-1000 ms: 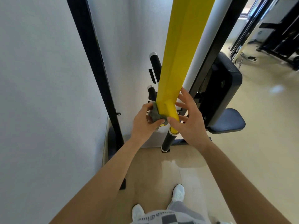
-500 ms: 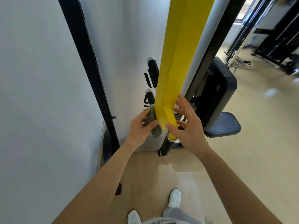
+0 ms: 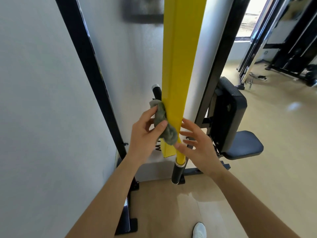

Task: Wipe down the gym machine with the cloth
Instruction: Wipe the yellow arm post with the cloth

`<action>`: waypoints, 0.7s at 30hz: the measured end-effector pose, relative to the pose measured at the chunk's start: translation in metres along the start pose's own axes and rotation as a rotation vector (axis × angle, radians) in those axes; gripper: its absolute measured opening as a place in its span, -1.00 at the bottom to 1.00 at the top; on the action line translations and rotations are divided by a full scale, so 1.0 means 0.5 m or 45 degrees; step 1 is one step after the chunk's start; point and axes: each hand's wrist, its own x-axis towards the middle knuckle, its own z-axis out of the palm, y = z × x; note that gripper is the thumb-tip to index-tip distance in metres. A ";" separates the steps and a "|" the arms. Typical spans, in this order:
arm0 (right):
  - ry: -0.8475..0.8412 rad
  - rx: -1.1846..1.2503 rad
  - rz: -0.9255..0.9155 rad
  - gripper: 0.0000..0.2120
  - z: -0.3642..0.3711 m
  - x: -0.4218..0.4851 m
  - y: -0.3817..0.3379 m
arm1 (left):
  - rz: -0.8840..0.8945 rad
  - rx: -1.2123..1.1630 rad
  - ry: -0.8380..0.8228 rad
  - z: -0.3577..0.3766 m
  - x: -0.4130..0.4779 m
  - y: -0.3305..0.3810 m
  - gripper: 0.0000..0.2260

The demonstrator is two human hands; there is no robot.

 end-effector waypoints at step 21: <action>0.805 0.031 -0.191 -0.72 0.010 0.102 -0.111 | 0.015 0.075 0.137 0.032 0.006 0.070 -0.59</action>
